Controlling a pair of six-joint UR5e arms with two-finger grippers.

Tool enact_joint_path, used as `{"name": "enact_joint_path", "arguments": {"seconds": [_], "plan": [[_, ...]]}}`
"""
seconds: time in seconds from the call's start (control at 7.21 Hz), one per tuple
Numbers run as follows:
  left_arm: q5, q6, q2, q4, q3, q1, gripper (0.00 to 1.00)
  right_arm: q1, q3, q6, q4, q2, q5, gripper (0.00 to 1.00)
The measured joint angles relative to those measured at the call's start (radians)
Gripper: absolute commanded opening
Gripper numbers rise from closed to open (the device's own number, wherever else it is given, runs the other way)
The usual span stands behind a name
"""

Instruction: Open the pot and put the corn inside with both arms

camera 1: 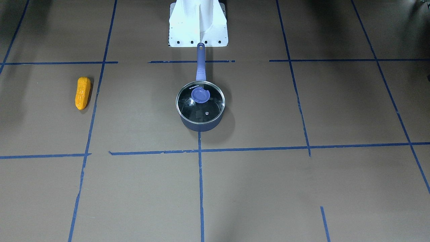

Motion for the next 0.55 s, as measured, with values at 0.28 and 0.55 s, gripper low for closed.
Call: {"name": "enact_joint_path", "arguments": {"seconds": [0.28,0.55], "plan": [[0.007,-0.215,-0.048,0.003,-0.108,0.171,1.00,0.000,0.001,0.001,0.005,-0.001,0.004,1.00],[0.021,-0.619,-0.228,0.011,-0.181,0.404,1.00,0.000,0.002,0.001,0.007,-0.006,0.021,1.00]]}}
